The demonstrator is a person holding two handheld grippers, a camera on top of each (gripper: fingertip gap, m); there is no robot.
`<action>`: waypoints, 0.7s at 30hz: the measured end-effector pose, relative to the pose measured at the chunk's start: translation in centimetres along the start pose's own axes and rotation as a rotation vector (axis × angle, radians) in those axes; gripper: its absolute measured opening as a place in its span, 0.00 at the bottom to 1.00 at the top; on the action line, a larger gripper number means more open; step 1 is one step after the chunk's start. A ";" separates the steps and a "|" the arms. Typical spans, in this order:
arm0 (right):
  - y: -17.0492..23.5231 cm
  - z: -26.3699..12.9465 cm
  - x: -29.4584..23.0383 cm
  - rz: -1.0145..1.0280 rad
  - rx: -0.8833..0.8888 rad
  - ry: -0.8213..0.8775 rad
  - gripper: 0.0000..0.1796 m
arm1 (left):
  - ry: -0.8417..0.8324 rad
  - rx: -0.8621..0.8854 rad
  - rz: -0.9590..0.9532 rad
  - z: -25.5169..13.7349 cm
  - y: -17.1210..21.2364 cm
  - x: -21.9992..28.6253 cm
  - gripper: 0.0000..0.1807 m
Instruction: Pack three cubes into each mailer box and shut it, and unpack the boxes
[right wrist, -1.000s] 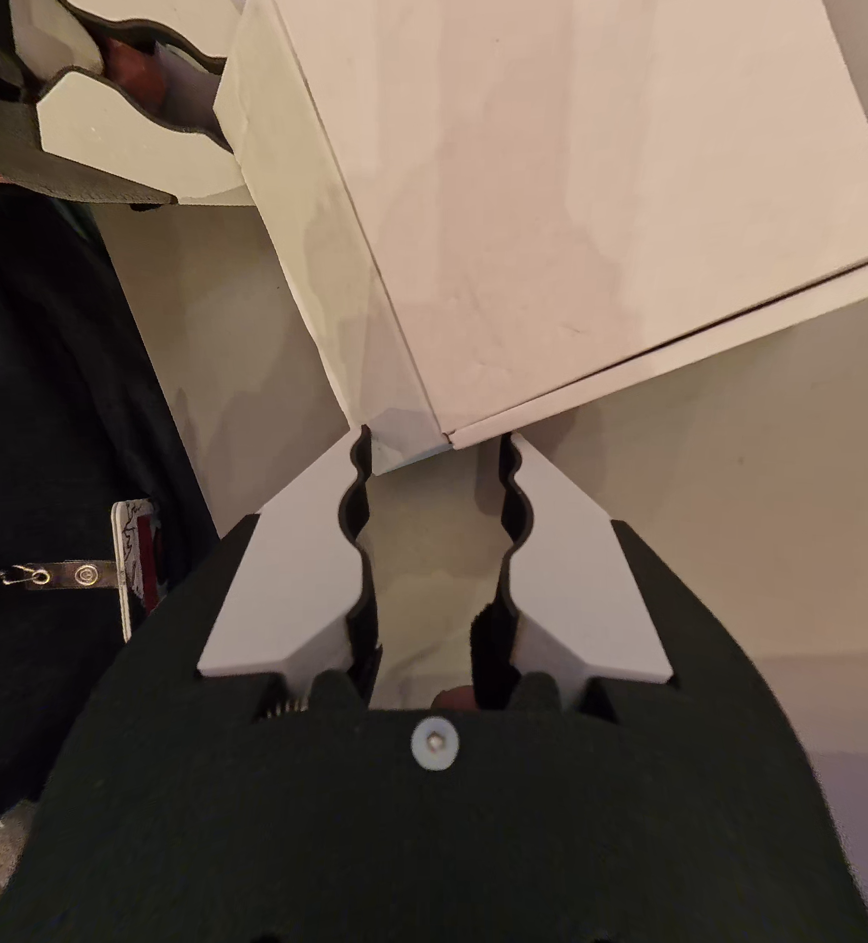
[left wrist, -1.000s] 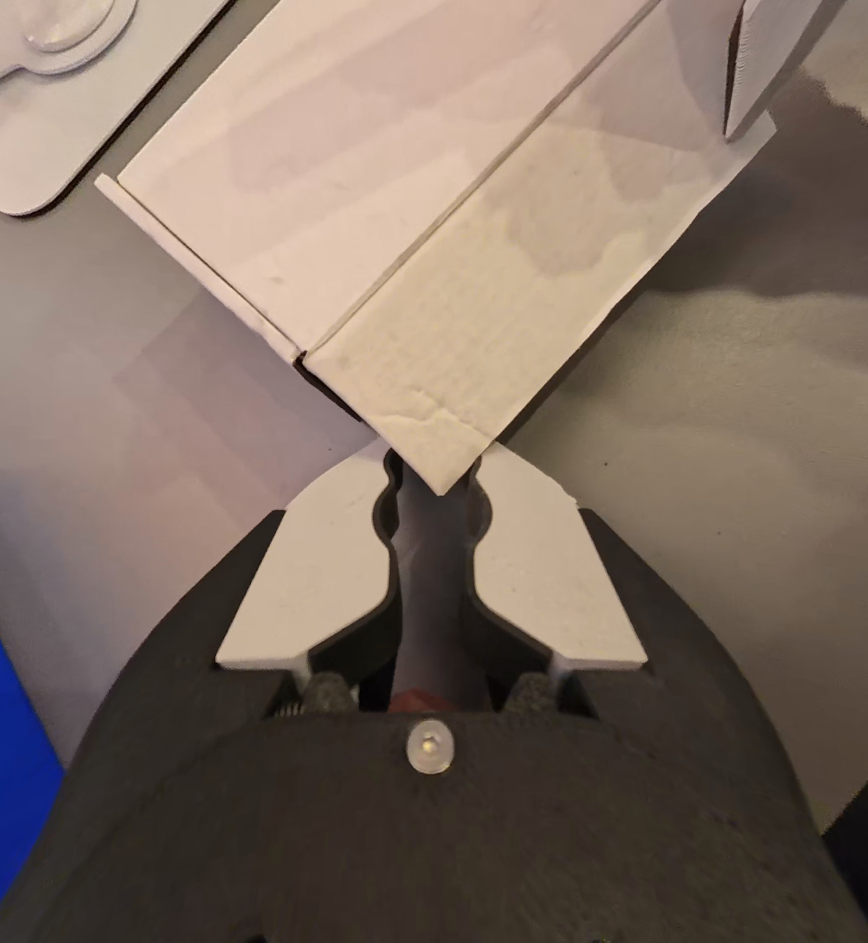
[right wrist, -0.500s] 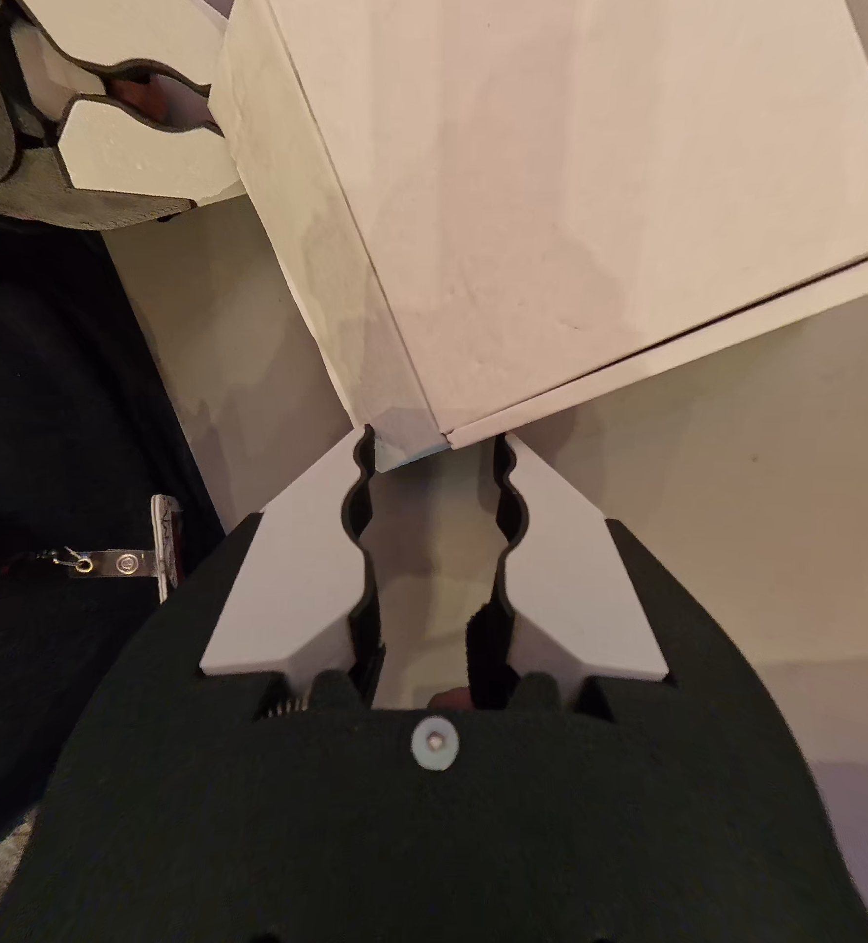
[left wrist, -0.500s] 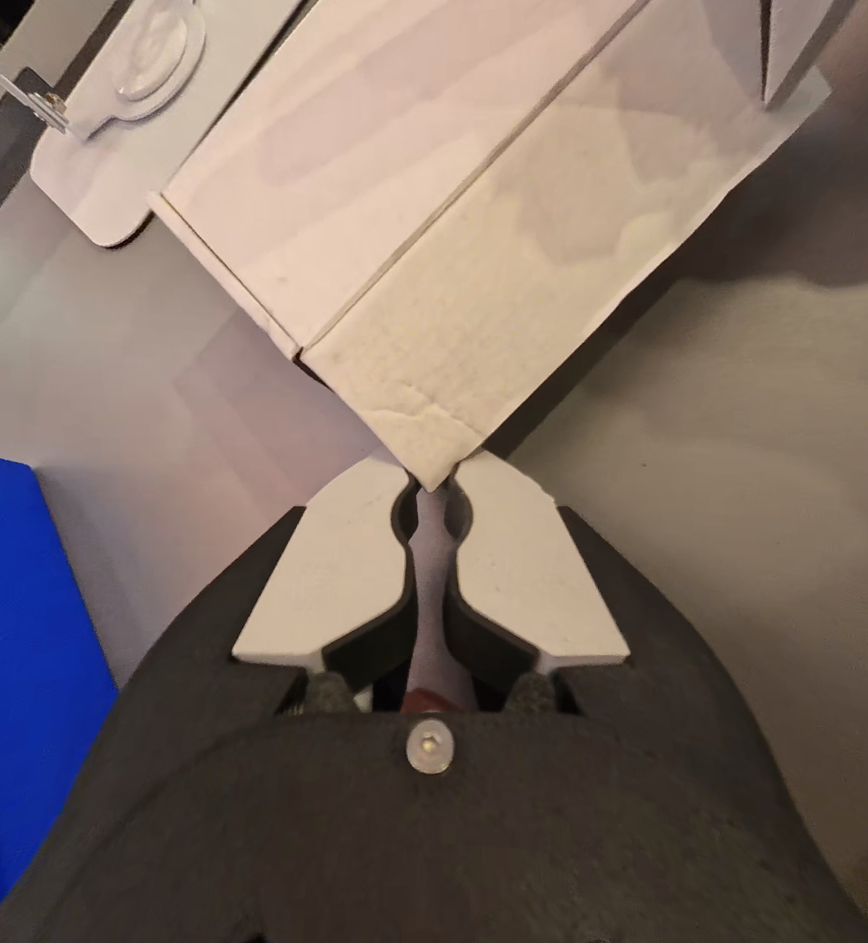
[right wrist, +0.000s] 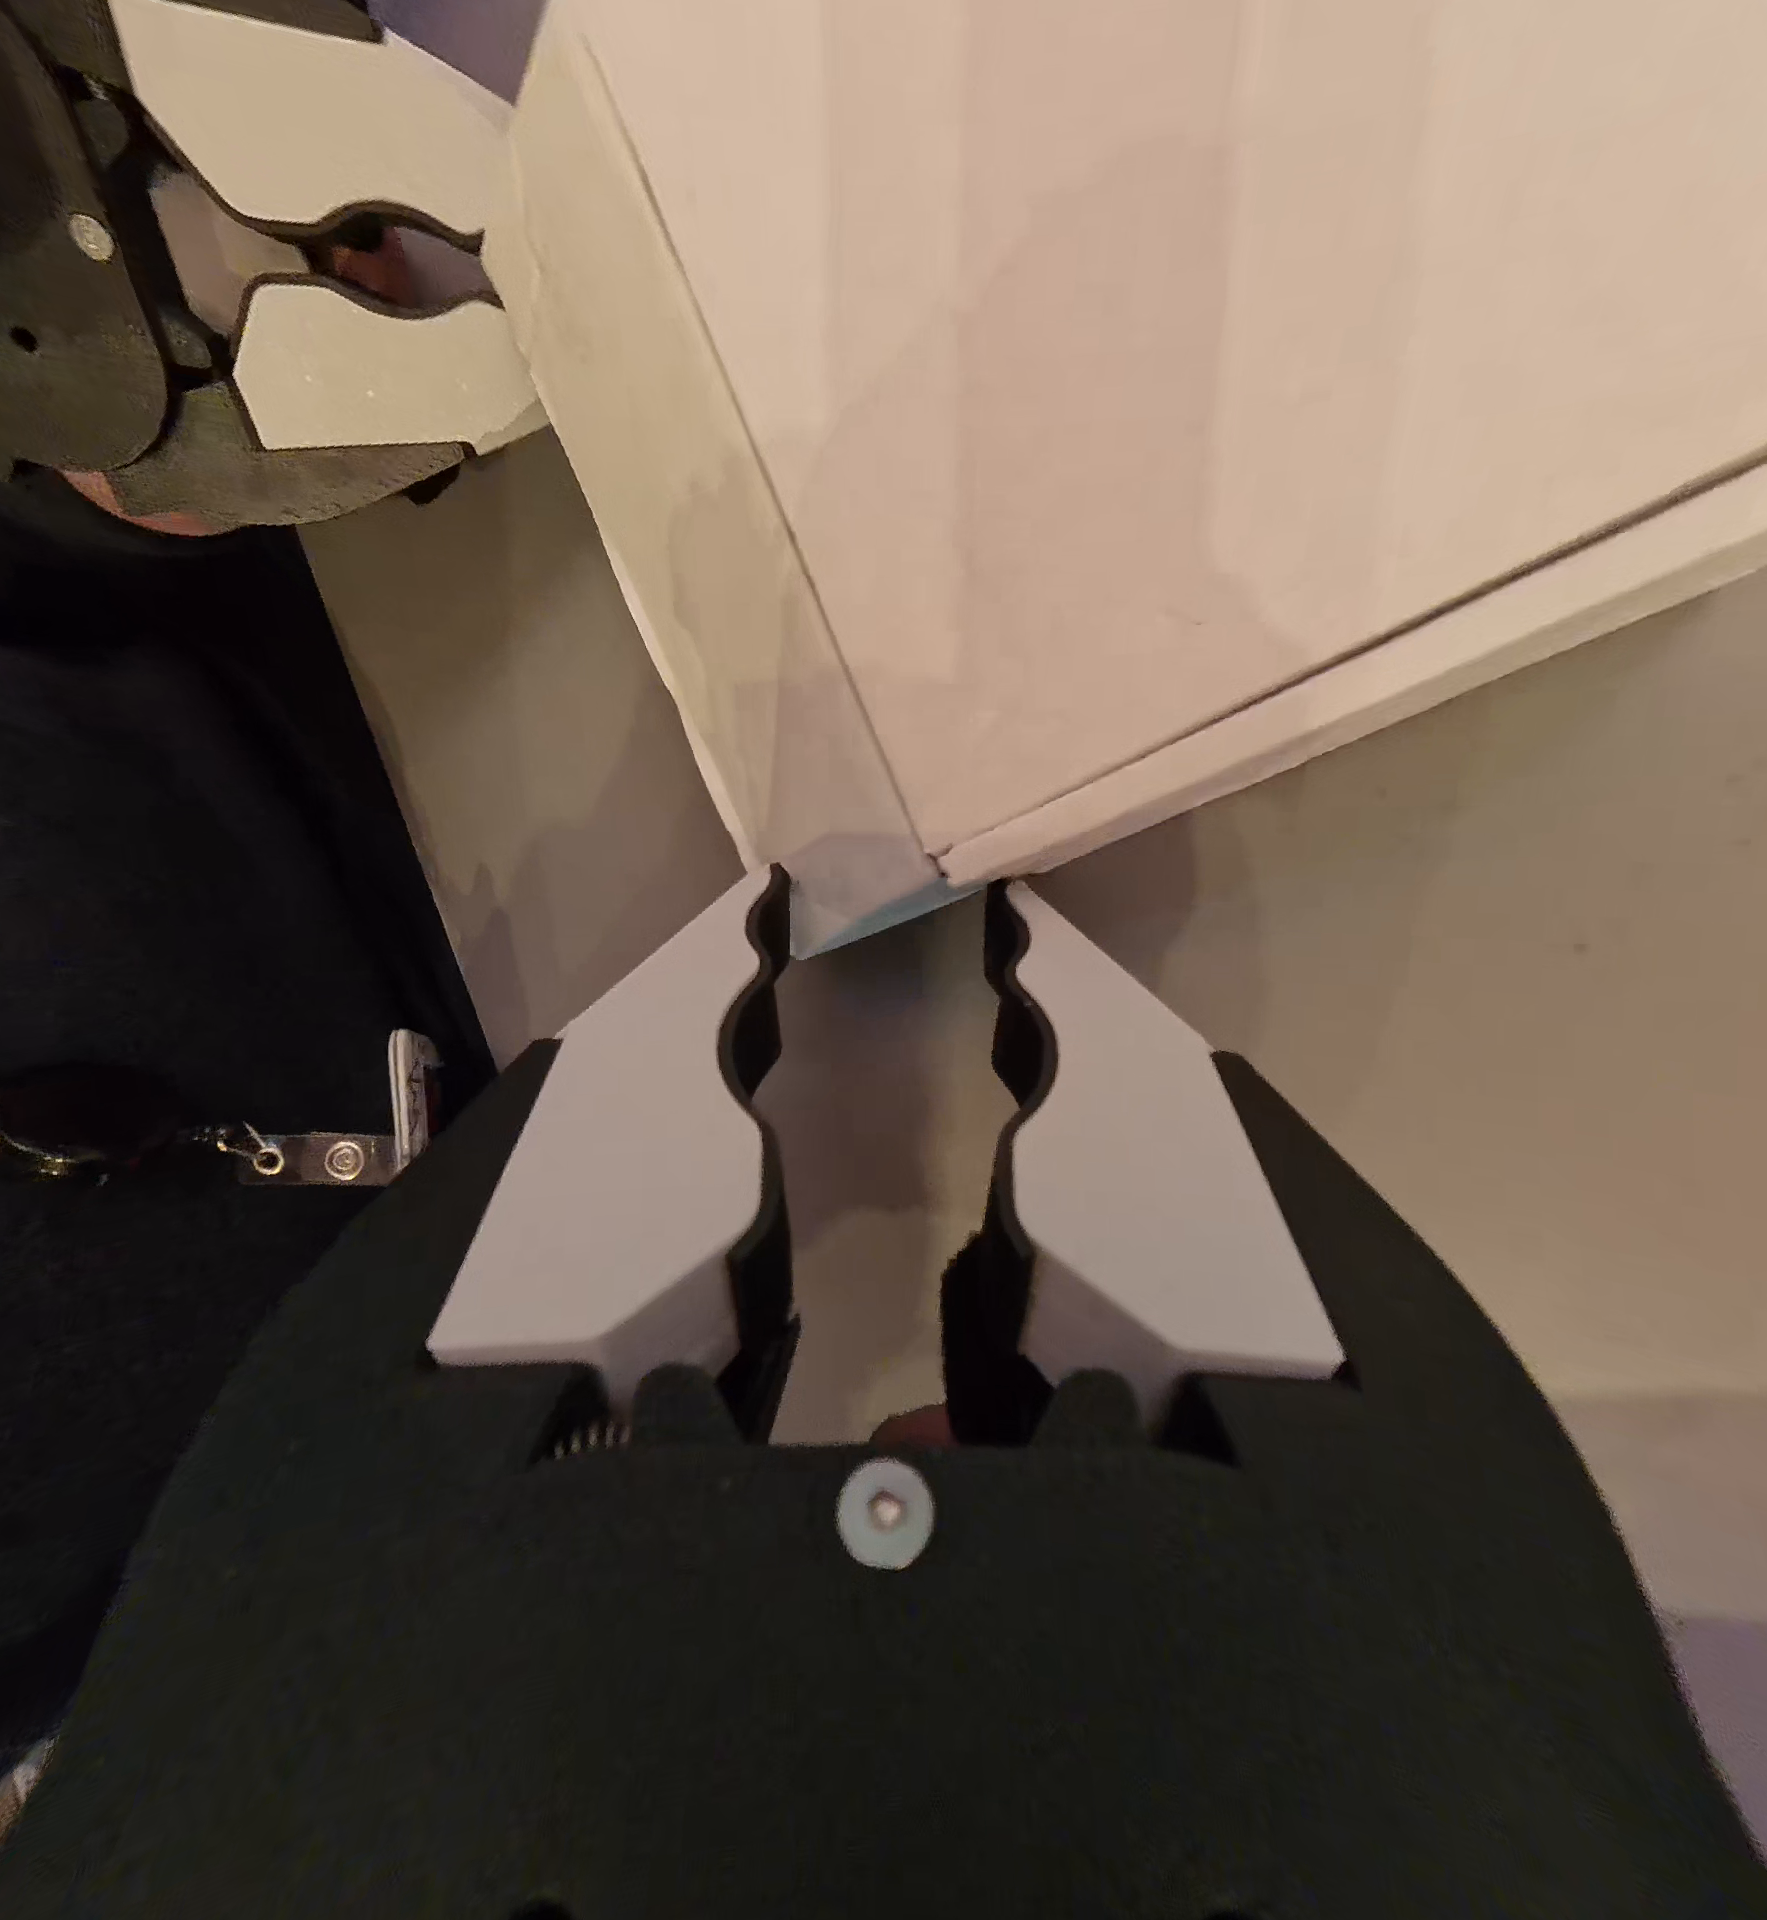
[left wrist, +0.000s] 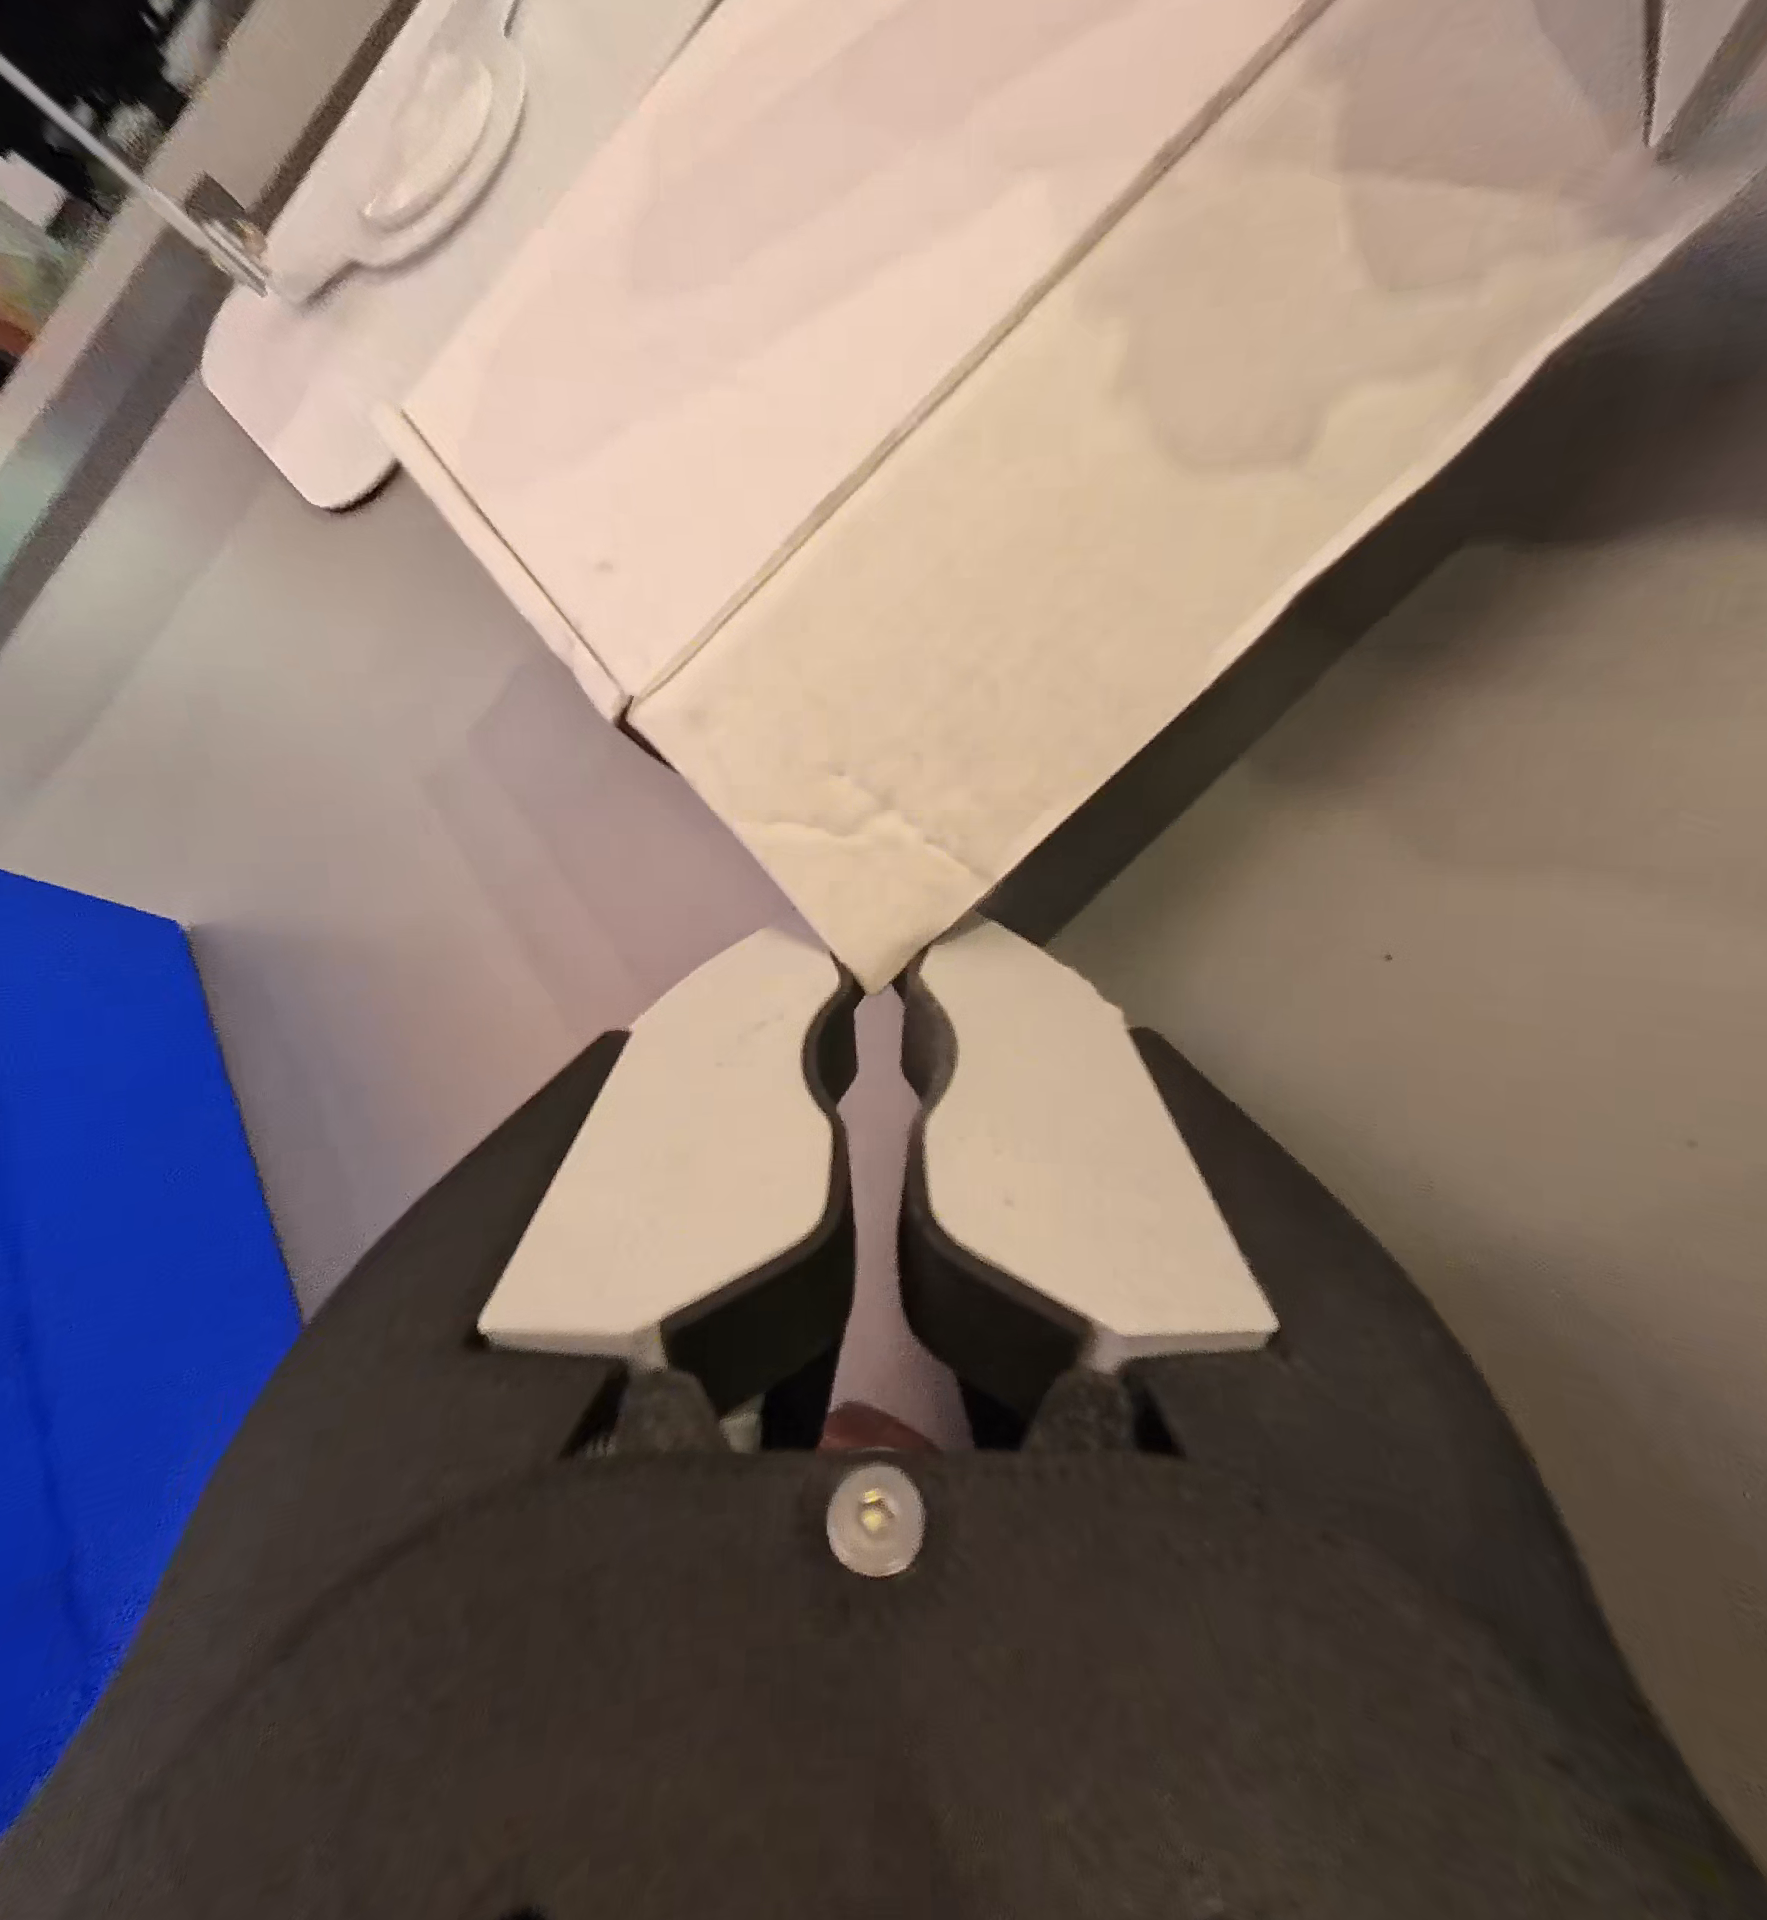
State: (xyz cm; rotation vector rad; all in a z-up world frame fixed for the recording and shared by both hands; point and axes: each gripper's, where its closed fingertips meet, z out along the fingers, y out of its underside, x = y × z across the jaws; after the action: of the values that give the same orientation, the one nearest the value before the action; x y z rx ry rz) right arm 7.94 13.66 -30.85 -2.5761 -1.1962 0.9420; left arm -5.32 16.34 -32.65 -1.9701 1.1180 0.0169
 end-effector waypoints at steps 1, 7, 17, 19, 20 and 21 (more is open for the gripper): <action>-0.2 -0.1 0.0 0.003 0.014 0.005 0.20 | 0.023 -0.003 -0.022 0.0 0.0 0.0 0.01; -0.5 -0.9 -0.2 -0.091 0.110 0.091 0.29 | 0.063 -0.020 -0.083 0.3 0.1 -0.1 0.00; -0.4 -0.9 0.1 -0.070 0.152 0.131 0.21 | -0.068 -0.032 0.046 0.9 -0.4 -1.0 0.02; -0.4 -0.9 0.1 -0.053 0.158 0.120 0.21 | -0.121 -0.037 0.081 0.9 -0.3 -1.5 0.01; -0.3 -0.9 0.1 -0.048 0.154 0.116 0.21 | -0.147 -0.038 0.102 0.9 -0.3 -1.6 0.01; -0.2 -0.9 0.2 -0.042 0.151 0.117 0.19 | -0.170 -0.035 0.122 0.8 -0.4 -1.7 0.01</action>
State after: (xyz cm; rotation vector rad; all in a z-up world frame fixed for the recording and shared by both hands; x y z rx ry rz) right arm 8.45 14.06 -30.20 -2.4415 -1.0991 0.8269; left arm -5.81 18.16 -32.21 -1.8896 1.1304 0.2649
